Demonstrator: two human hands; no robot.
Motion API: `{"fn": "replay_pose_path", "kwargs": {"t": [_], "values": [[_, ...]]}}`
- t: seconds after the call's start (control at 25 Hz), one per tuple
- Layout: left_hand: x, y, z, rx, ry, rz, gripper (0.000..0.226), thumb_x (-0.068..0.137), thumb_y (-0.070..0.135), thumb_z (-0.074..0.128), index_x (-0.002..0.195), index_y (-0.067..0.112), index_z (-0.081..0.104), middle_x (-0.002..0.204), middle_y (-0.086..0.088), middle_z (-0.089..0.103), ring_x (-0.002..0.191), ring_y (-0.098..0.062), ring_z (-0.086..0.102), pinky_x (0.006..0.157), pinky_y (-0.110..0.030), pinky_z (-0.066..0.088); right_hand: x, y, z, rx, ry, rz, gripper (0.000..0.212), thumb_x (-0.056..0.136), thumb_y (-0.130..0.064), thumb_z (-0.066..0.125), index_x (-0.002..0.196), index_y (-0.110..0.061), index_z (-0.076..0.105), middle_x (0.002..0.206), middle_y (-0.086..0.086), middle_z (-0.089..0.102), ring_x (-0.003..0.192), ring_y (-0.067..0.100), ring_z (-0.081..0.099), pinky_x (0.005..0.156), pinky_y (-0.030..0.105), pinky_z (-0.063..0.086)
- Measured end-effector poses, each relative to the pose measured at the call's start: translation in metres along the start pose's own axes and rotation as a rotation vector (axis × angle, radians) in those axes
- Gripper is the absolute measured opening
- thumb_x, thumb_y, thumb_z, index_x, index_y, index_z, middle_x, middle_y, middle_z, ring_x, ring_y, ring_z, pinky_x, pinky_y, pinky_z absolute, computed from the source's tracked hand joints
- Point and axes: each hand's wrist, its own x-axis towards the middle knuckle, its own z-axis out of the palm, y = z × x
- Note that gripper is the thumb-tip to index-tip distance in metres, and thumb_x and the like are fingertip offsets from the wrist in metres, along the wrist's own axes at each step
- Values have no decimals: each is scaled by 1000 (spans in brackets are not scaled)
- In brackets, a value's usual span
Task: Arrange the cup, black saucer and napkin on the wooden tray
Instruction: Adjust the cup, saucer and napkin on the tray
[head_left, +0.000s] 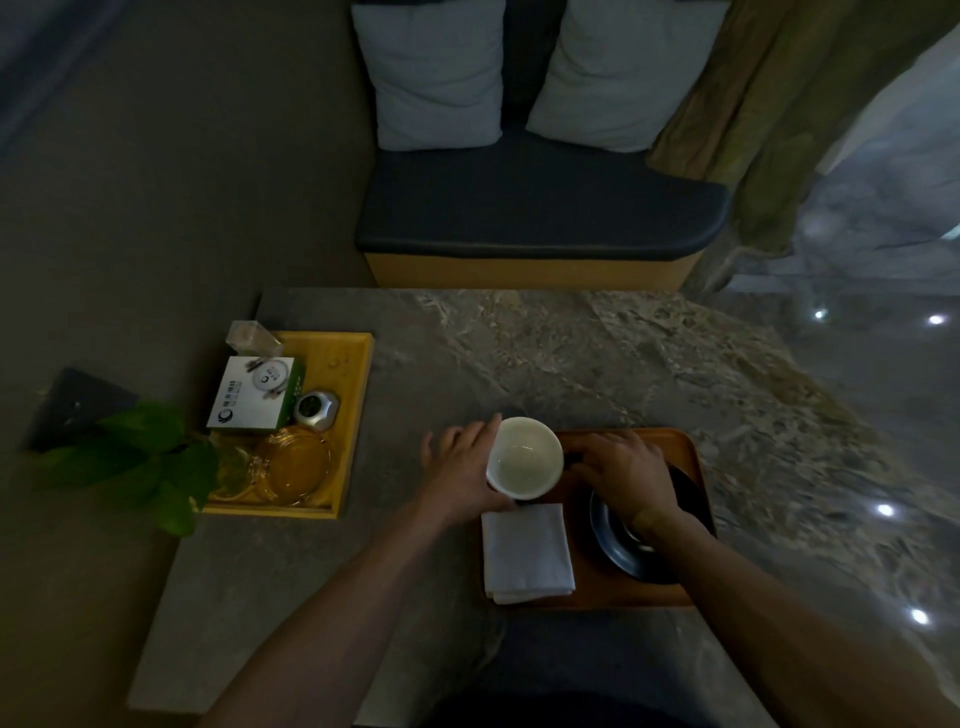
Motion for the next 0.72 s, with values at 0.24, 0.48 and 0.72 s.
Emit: {"fn": "replay_pose_path", "kwargs": {"t": [0.24,0.48,0.72], "values": [[-29,8,16,-162,68,-194,99,73,63,66,150,29,14,153,-2,35,139,-31,29,111,-55,23,-22,-4,-5,16,-33,32,40,87,-60,48,120,-38,56,121,-8,61,117,21,51,92,48,43],[-59,19,31,-277,89,-252,41,87,50,58,115,20,59,120,-7,58,105,-21,56,90,-43,47,-50,13,-7,-79,-39,41,37,92,-52,47,124,-34,56,128,-6,58,121,19,50,94,45,44],[-81,46,48,-351,90,-81,32,89,35,66,117,19,64,119,-1,62,102,-12,57,82,-24,45,-84,64,-16,-104,-35,29,31,92,-51,47,117,-37,60,124,-8,62,118,16,52,91,43,44]]}}
